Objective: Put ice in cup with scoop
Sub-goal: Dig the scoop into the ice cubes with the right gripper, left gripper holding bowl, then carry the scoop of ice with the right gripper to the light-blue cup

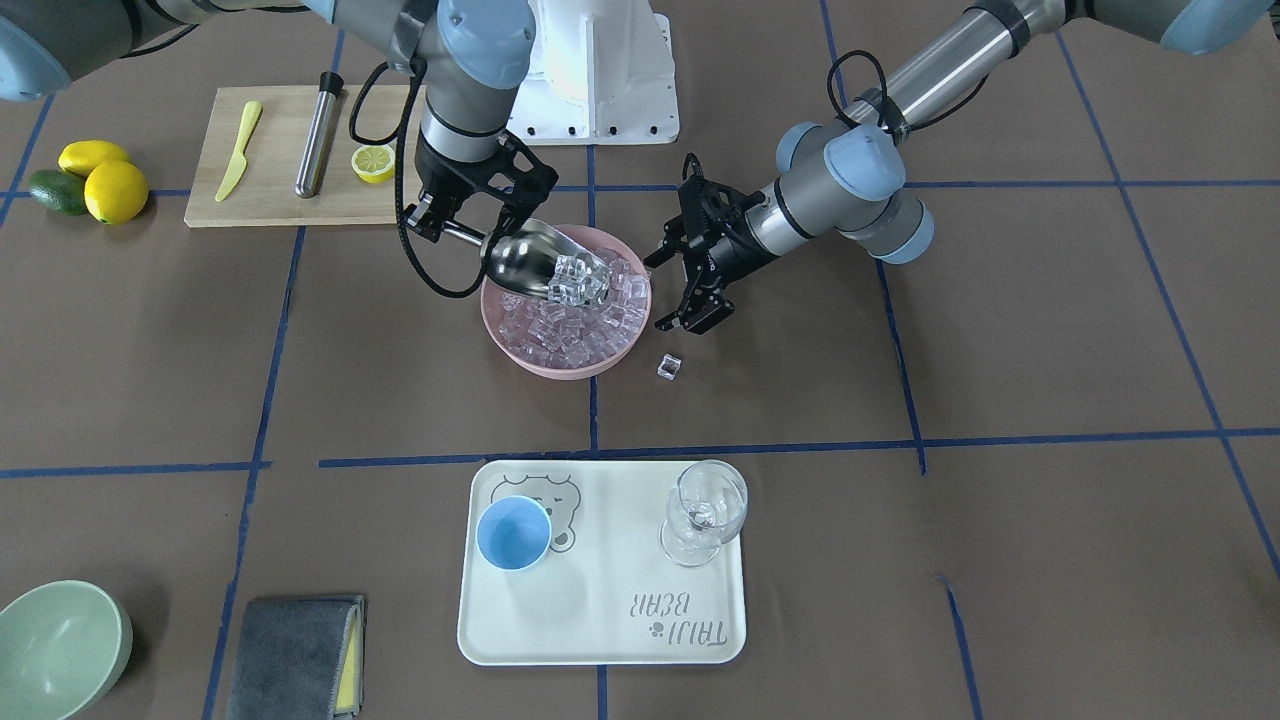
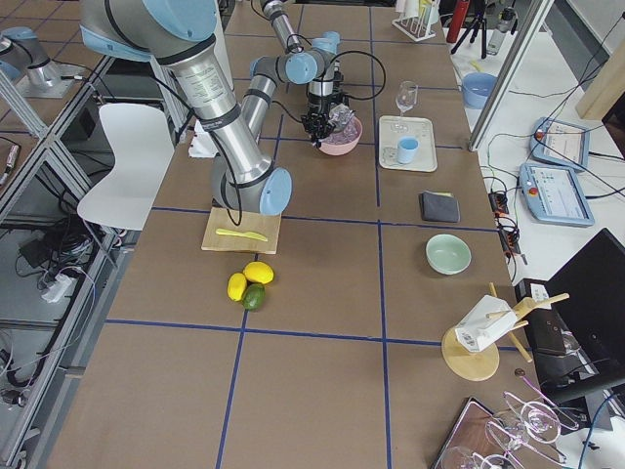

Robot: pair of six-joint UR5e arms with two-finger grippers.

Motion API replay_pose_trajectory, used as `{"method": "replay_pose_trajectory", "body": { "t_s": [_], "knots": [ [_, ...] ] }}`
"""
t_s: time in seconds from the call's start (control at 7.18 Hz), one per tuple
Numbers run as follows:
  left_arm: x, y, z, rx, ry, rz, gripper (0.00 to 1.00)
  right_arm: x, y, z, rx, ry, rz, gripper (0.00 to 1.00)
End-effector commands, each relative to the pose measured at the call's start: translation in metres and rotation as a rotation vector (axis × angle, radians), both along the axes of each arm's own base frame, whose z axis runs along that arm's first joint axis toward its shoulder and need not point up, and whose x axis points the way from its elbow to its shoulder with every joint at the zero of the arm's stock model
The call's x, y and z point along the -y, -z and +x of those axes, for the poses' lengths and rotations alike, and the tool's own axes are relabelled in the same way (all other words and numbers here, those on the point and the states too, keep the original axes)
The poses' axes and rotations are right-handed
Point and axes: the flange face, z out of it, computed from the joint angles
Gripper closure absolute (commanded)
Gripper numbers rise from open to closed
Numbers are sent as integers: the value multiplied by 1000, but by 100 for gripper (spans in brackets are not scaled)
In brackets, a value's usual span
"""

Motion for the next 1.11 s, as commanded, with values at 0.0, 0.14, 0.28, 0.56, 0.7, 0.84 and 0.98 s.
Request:
{"method": "replay_pose_trajectory", "body": {
  "t_s": [0.0,0.14,0.28,0.56,0.7,0.84,0.98],
  "knots": [
    [0,1,0,-1,0,1,0,39,5,43,21,-109,-120,100],
    [0,1,0,-1,0,1,0,54,1,60,2,-147,-138,100],
    [0,0,0,0,0,0,0,72,-7,70,-17,-182,-159,100],
    [0,0,0,1,0,-1,0,127,-5,67,-46,-225,-222,100],
    [0,0,0,2,0,1,0,151,-3,61,-68,-212,-229,100],
    [0,0,0,0,0,1,0,176,-9,62,-92,-187,-234,100],
    [0,0,0,0,0,1,0,193,-18,61,-122,-175,-248,100]
  ]
}}
